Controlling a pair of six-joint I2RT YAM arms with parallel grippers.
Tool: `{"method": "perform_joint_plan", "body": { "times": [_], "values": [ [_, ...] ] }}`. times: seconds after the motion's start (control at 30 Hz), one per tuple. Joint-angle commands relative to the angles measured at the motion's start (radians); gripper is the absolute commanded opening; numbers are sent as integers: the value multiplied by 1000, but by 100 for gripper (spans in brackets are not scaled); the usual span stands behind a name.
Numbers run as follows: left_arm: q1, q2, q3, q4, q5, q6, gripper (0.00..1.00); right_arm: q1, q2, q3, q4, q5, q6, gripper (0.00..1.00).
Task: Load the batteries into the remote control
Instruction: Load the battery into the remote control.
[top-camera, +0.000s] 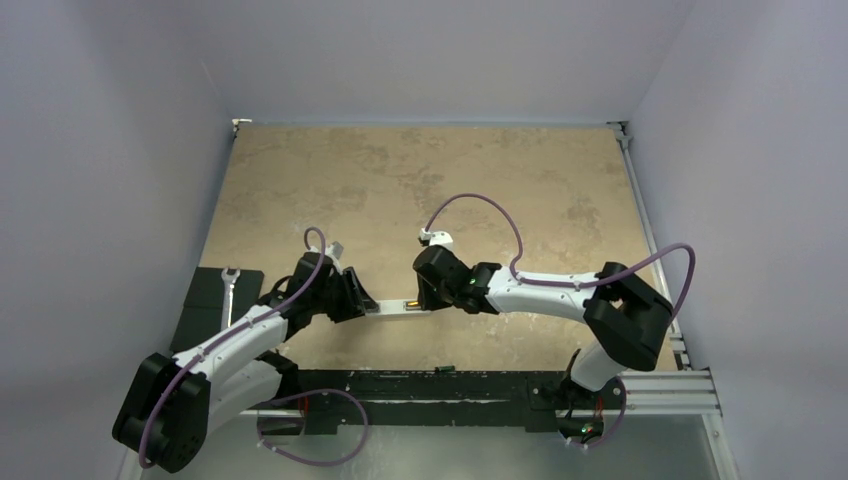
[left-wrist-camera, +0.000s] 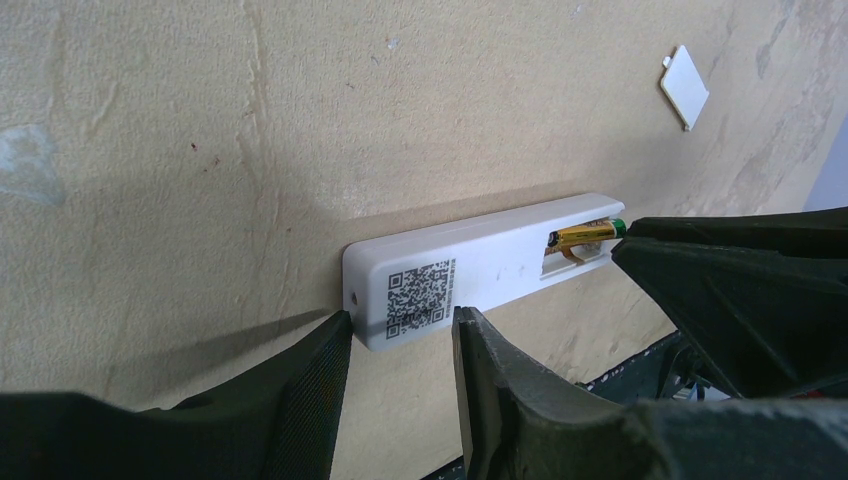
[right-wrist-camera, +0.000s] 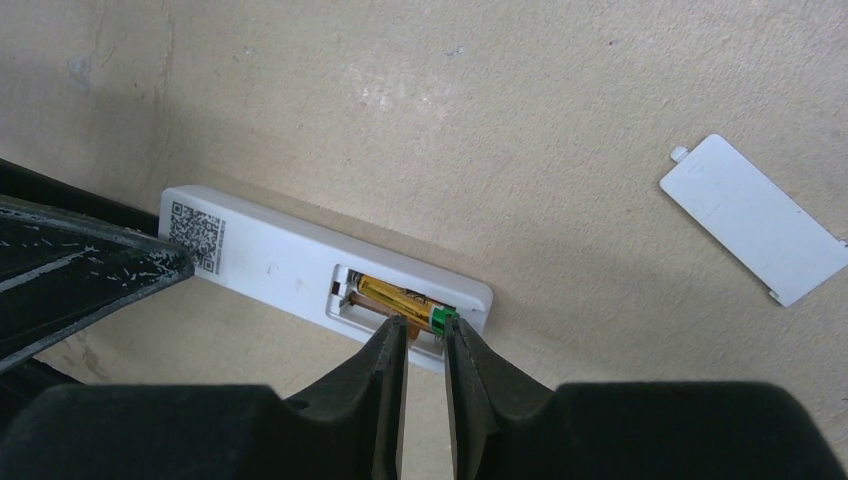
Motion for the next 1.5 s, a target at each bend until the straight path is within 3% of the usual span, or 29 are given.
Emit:
{"method": "perform_joint_plan", "body": {
  "times": [0.0,1.47],
  "values": [
    [1,3,-5,48,20,14,41,-5,2,36,15,14,-2,27],
    [0,13,-2,56,30,16,41,-3,34,-28,129,-100,14,21]
  ]
}}
